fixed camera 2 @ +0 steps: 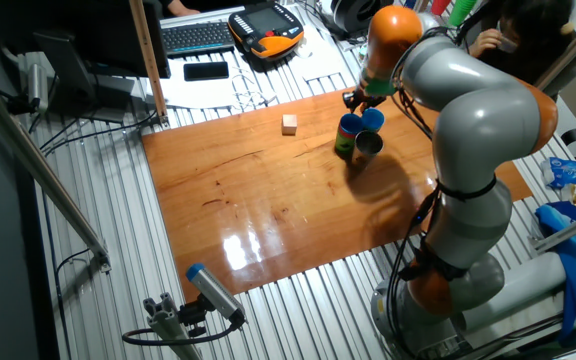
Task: Stack the cups
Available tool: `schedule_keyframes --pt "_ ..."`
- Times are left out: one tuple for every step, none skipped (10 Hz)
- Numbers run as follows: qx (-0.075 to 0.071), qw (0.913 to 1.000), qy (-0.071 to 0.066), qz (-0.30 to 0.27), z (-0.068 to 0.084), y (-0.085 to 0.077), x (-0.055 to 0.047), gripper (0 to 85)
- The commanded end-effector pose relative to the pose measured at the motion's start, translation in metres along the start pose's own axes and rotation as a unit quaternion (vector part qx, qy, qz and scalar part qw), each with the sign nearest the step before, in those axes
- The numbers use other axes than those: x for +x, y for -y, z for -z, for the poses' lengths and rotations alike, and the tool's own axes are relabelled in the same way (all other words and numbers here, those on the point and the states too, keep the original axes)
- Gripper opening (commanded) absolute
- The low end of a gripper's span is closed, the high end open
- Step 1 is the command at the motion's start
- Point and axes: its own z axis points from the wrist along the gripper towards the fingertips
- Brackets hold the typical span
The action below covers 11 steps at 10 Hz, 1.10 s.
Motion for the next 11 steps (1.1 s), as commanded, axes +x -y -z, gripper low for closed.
schedule_keyframes --pt "0.003 1.0000 -0.003 0.006 0.003 0.006 -0.003 51.0" --pt "0.002 0.9999 -0.010 0.012 0.007 0.013 -0.008 51.0" --pt "0.001 0.9999 -0.010 0.009 0.006 0.019 -0.011 51.0" --pt "0.002 1.0000 -0.005 -0.004 0.000 0.024 -0.012 51.0" --pt "0.002 0.9999 -0.001 -0.013 -0.004 0.028 -0.012 51.0" --pt "-0.006 0.9988 0.000 -0.048 -0.007 0.032 -0.011 51.0" --pt "-0.012 0.9965 0.004 -0.082 -0.009 0.037 -0.011 51.0" --pt "-0.011 0.9947 0.003 -0.102 -0.012 0.043 -0.010 51.0" --pt "-0.008 0.9928 0.003 -0.119 -0.013 0.044 -0.009 51.0" --pt "-0.008 0.9895 -0.002 -0.144 -0.014 0.043 -0.008 51.0" --pt "-0.003 0.9857 -0.006 -0.168 -0.015 0.043 -0.008 51.0"
